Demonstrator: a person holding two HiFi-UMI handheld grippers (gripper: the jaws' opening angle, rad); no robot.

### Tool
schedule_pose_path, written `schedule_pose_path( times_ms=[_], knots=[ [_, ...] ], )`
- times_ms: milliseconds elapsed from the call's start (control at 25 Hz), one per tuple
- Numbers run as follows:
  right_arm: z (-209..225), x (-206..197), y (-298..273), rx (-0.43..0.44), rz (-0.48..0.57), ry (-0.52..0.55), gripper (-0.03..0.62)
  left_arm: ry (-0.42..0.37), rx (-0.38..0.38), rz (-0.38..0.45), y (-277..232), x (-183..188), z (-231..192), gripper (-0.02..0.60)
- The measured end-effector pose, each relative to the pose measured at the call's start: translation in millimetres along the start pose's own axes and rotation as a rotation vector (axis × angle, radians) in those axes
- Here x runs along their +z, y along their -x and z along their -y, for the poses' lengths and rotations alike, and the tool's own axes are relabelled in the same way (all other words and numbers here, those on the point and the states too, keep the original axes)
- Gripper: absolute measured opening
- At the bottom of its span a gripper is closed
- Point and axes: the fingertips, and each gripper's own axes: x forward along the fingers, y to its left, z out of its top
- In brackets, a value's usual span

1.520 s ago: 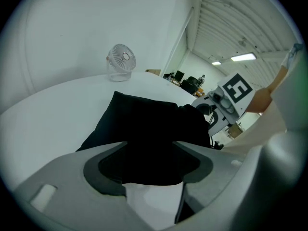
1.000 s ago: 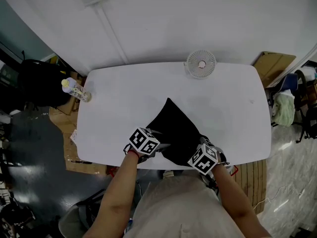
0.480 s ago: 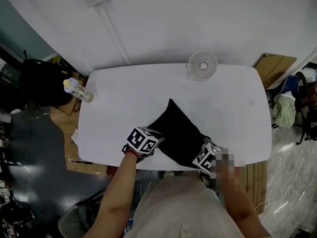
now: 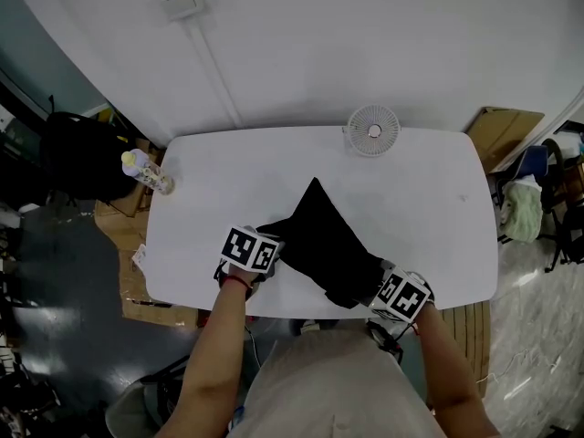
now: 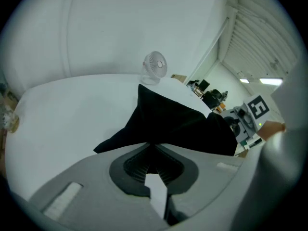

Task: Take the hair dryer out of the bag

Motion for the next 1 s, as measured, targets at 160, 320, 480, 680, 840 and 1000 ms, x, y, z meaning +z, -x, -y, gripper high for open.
schedule_pose_path(
  times_ms=[160, 320, 480, 680, 840, 1000],
  knots=[
    [-4, 7, 4, 0.017, 0.025, 0.010, 0.222, 0.132, 0.076, 0.067, 21, 1, -24, 0.018],
    [-6, 14, 8, 0.022, 0.045, 0.021, 0.222, 0.246, 0.160, 0.154, 42, -4, -50, 0.018],
    [-3, 17, 15, 0.001, 0.063, 0.005, 0.222, 0.333, 0.198, 0.229, 56, -14, -62, 0.018],
    [-5, 27, 23, 0.005, 0.103, 0.004, 0.221, 0.424, 0.235, 0.301, 64, -25, -70, 0.018],
    [-13, 33, 29, 0.029, 0.141, 0.009, 0.216, 0.477, 0.276, 0.342, 71, -30, -80, 0.018],
    [-10, 39, 28, 0.026, 0.175, -0.028, 0.198, 0.522, 0.273, 0.362, 70, -36, -83, 0.018]
  ],
)
